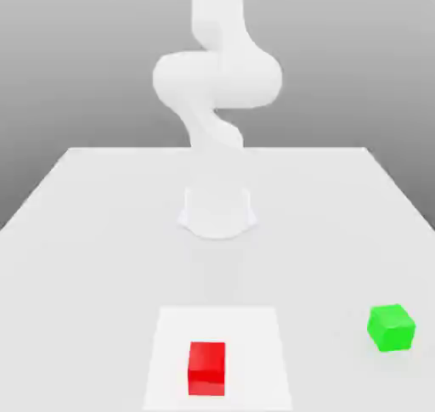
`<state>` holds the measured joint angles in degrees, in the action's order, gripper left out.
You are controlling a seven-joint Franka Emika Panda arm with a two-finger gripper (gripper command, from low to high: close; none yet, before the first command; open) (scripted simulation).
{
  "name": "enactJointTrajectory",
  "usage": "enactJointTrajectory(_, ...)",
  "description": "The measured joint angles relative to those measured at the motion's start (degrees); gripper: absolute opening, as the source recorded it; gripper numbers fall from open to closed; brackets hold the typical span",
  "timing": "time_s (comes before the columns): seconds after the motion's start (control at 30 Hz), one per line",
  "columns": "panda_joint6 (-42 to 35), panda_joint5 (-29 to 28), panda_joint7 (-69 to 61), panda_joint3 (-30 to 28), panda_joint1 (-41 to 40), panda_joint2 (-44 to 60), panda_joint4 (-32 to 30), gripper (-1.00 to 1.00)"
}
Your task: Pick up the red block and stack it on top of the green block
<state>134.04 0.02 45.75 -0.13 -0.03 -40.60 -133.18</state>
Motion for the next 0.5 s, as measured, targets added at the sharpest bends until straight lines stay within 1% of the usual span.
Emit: enactJointTrajectory(0.5, 13.6, 0.3, -0.6, -0.7, -0.3, 31.5, -8.4, 0.0)
